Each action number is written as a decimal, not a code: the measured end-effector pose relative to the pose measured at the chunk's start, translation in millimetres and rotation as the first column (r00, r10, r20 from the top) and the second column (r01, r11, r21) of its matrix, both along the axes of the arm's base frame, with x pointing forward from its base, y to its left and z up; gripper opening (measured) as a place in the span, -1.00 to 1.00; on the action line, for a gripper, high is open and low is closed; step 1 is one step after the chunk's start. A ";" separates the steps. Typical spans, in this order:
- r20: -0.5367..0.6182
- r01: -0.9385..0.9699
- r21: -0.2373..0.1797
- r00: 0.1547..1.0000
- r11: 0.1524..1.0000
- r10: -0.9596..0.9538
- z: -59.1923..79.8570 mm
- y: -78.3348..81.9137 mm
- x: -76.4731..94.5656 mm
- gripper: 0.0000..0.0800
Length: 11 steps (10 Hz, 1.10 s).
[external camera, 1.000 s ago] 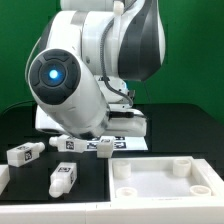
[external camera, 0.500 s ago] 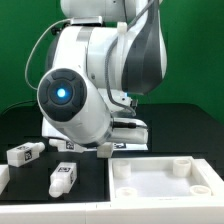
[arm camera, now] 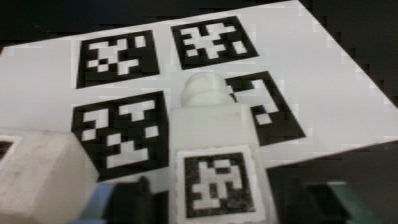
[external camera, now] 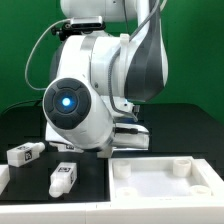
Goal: Assemble one leg
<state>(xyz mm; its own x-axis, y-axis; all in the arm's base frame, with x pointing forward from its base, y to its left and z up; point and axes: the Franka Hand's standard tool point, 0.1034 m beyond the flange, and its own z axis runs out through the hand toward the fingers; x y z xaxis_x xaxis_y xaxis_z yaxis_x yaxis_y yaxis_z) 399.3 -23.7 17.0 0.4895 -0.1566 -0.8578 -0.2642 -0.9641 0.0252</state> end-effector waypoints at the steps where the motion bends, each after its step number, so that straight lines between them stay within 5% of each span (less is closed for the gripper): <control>1: 0.000 0.000 0.000 1.000 1.000 0.000 0.0 -0.1 0.0 -0.30; 3: 0.007 -0.004 0.001 1.000 1.000 0.004 2.4 2.5 2.5 -0.30; 4: 0.054 -0.026 0.011 0.998 1.000 0.025 20.1 16.1 15.5 -0.30; 6: 0.113 -0.063 0.044 0.992 0.997 0.057 78.0 42.9 46.0 -0.30; 7: 0.241 -0.086 0.038 0.968 0.996 0.074 89.7 48.7 68.4 -0.30; 9: 0.386 -0.085 -0.009 0.919 0.996 0.082 75.5 43.4 59.1 -0.29; 11: 0.511 -0.081 -0.043 0.855 0.996 0.091 74.9 44.3 70.9 -0.29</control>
Offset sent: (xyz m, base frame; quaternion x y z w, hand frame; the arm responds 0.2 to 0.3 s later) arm 0.0193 0.0467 0.0636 -0.0087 0.1152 -0.0557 0.9917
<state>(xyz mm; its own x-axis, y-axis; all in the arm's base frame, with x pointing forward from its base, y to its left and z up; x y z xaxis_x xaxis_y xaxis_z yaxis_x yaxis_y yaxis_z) 470.2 20.6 91.9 0.8709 -0.1075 -0.4795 -0.1610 -0.9843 -0.0718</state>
